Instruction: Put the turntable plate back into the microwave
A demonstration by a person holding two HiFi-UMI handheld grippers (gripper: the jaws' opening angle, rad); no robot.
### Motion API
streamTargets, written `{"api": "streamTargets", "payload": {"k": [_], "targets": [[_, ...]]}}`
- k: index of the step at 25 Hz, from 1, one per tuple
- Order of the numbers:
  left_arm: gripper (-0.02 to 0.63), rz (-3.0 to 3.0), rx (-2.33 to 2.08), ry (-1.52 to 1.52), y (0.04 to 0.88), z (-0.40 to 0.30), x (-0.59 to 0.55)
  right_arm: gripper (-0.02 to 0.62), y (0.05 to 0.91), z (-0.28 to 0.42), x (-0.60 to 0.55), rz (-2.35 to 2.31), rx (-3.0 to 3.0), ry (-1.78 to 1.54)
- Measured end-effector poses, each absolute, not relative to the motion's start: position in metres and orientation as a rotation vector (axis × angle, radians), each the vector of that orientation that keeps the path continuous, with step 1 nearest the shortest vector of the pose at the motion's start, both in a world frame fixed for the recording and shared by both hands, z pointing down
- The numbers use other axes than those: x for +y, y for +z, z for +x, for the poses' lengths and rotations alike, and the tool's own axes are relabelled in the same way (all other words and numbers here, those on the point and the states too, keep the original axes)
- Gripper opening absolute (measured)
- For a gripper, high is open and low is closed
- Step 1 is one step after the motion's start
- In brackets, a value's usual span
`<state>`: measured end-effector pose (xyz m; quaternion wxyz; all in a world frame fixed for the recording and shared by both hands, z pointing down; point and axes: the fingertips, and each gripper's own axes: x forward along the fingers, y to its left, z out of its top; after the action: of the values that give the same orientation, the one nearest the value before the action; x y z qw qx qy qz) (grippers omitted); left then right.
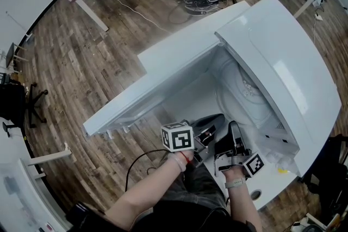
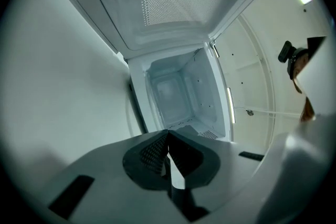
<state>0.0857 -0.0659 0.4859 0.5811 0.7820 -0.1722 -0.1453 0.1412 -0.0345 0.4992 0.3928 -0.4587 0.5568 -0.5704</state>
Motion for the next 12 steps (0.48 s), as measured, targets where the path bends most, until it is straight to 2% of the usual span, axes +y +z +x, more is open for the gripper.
{"api": "streamTargets", "payload": {"k": [12], "targets": [[0.014, 1.823, -0.403, -0.345, 0.485, 0.084, -0.062, 0.049, 0.497, 0.175, -0.063, -1.221, 1.308, -1.359]]}}
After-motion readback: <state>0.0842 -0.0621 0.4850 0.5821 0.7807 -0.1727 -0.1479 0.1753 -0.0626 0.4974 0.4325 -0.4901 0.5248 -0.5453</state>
